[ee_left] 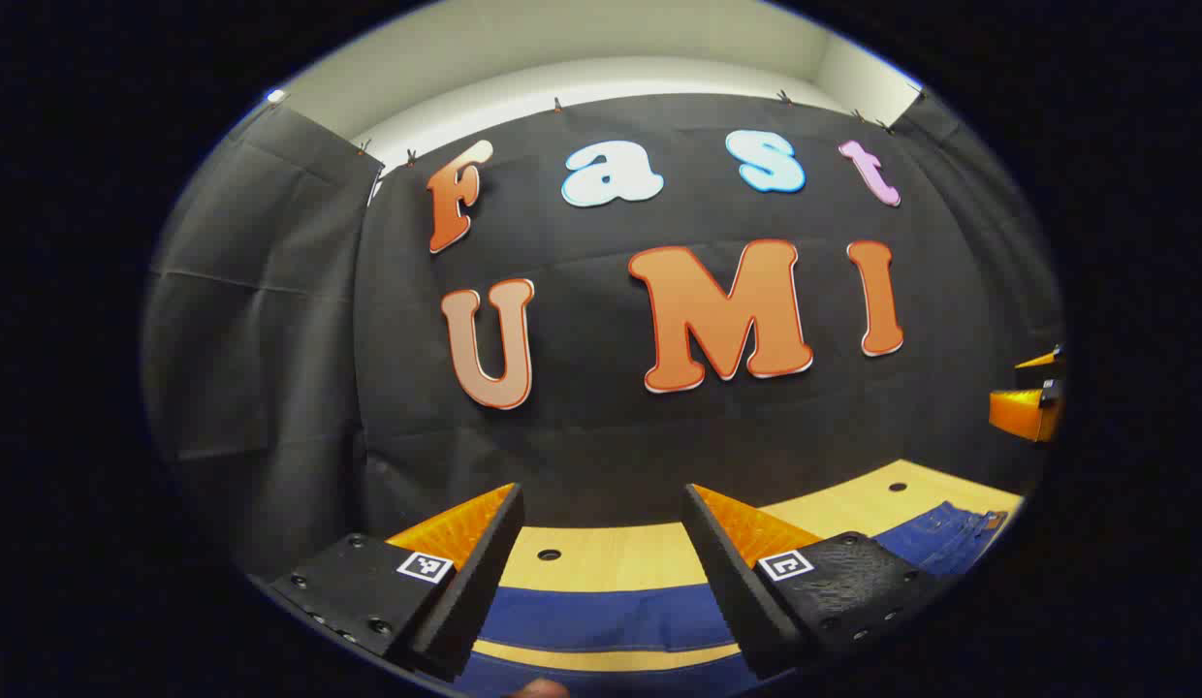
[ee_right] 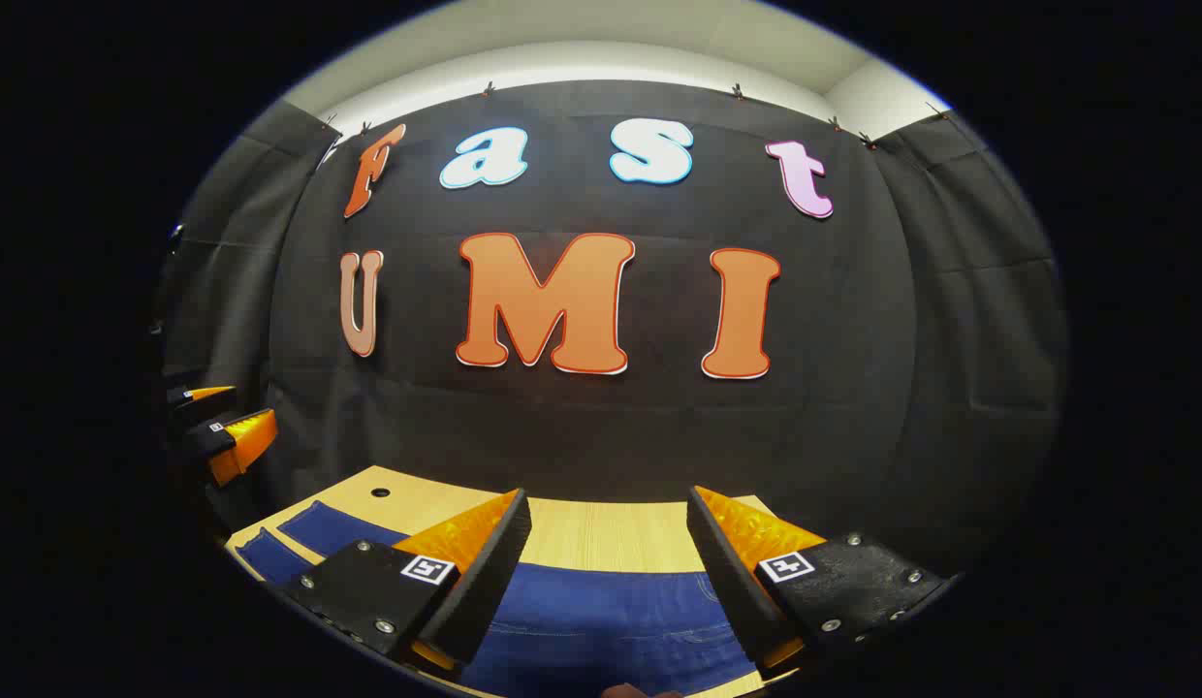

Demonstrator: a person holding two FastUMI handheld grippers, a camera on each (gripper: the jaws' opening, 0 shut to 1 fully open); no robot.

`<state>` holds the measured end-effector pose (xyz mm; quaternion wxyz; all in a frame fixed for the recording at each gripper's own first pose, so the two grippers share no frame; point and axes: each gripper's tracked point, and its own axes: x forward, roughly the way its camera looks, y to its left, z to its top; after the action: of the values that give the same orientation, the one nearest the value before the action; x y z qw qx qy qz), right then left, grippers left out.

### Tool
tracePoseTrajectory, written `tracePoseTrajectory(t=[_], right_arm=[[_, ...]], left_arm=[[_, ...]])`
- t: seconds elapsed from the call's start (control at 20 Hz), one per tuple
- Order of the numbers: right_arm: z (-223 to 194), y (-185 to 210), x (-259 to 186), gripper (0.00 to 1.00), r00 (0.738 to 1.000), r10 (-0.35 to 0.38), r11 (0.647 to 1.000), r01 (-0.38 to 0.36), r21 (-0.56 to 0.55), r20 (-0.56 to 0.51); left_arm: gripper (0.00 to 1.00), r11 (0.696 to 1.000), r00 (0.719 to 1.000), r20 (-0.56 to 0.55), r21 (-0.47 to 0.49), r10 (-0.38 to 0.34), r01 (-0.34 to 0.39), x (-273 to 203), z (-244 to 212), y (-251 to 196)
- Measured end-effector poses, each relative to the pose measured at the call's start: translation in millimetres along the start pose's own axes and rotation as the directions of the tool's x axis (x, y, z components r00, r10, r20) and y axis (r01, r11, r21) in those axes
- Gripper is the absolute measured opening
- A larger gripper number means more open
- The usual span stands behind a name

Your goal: Grasp the waist and the cuffs of the jeans and fold them to make the two legs overlap; first hold the waist and fold one-third of the jeans toward the cuffs, then hold the cuffs and fold the remaining one-third in the same direction to finish folding.

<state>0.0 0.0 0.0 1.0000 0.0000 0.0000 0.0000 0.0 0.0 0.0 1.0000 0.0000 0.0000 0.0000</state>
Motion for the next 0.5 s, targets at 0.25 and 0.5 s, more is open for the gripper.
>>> tracePoseTrajectory(t=[0.25, 0.5], right_arm=[[0, 10, 11, 0.98, 1.000, -0.018, 1.000, 0.018, 0.001, -0.003], [0, 18, 23, 0.98, 1.000, -0.010, 1.000, 0.010, -0.019, 0.000]], left_arm=[[0.98, 1.000, 1.000, -0.019, 0.021, -0.017, 0.017, 12, -11, 8], [0.98, 1.000, 1.000, -0.009, -0.004, -0.020, 0.020, 15, -14, 12]])
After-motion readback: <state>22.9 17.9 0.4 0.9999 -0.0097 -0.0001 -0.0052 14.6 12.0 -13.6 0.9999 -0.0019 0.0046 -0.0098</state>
